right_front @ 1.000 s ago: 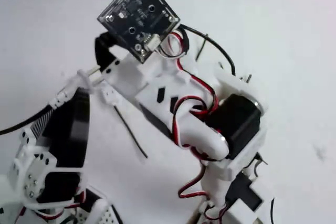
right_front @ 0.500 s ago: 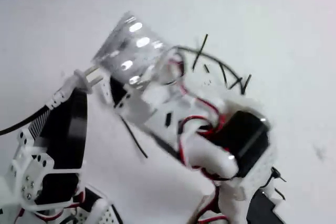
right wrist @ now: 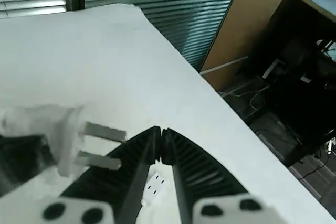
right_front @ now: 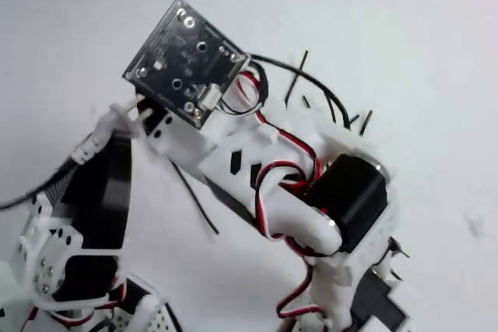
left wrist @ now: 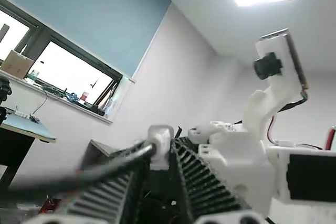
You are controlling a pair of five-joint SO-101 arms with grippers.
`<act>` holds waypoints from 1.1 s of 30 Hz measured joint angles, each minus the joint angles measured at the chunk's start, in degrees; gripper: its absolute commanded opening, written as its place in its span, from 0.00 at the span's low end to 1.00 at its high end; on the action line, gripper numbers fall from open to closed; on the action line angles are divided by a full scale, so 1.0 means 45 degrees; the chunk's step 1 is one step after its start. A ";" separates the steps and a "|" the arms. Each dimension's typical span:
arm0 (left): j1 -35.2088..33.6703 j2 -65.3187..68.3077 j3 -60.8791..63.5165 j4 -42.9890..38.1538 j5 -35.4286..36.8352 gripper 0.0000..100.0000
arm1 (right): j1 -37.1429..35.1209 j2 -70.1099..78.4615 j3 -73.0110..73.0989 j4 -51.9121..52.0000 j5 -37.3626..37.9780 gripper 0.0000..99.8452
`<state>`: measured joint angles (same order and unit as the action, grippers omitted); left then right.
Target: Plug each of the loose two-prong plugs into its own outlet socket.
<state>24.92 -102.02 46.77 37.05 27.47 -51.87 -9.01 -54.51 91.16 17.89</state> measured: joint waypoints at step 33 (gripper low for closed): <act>-0.0977 0.3204 -0.1758 0.2149 -0.1563 0.02 | 0.6115 -0.0313 0.1094 0.1563 0.0000 0.02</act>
<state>20.53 -87.60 38.86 46.73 20.44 -24.35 -10.42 -49.58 98.20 17.89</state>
